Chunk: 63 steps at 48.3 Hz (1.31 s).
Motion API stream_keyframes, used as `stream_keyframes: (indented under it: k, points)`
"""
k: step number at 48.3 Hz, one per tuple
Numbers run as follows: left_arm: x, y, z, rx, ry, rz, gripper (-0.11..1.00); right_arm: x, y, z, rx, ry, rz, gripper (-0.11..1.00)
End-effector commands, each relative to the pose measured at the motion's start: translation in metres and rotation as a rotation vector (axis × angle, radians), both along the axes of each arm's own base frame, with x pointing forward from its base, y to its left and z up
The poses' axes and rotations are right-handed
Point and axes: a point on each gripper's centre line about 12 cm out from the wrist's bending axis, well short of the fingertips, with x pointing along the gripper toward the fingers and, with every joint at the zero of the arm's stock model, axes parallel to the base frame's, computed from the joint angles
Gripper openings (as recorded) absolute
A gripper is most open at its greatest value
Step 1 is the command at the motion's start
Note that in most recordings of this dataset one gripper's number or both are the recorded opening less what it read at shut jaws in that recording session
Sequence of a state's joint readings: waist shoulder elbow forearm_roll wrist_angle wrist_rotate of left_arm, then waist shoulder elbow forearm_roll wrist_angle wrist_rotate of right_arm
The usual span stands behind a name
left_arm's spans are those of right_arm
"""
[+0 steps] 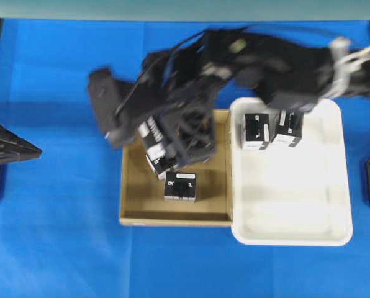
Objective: Pick a box that is randomly placed inside the cardboard box.
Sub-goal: 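Lift the grasped box and carry it right over the white tray, then lower the box into the white tray and open the right gripper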
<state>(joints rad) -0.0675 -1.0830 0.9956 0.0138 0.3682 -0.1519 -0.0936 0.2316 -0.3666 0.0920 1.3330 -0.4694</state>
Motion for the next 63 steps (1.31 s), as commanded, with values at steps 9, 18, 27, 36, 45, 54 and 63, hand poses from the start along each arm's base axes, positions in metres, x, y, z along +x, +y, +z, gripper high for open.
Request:
stream_keyframes:
  k: [9,18,27,36,45,54,63]
  points:
    - [0.002,0.0,0.012,-0.001,-0.034,0.002,-0.07,-0.052,-0.001,0.026,0.035,0.015,-0.071,0.76]
    - [0.002,0.0,0.011,-0.002,-0.031,0.002,-0.07,-0.096,0.002,0.024,0.065,-0.02,-0.162,0.76]
    - [0.002,0.001,0.01,0.0,-0.029,0.008,-0.07,-0.127,0.004,0.0,0.089,-0.08,-0.231,0.76]
    - [0.003,0.005,0.011,0.0,-0.037,0.026,-0.07,-0.149,0.006,-0.043,0.097,-0.069,-0.268,0.76]
    - [0.003,0.005,0.013,-0.001,-0.051,0.028,-0.07,-0.164,0.005,-0.085,0.095,-0.022,-0.288,0.76]
    - [0.003,0.005,0.012,-0.001,-0.049,0.028,-0.07,-0.172,0.004,-0.13,0.092,-0.019,-0.31,0.76]
    - [0.004,0.005,0.012,-0.004,-0.046,0.028,-0.07,-0.178,0.004,-0.161,0.097,-0.033,-0.335,0.72]
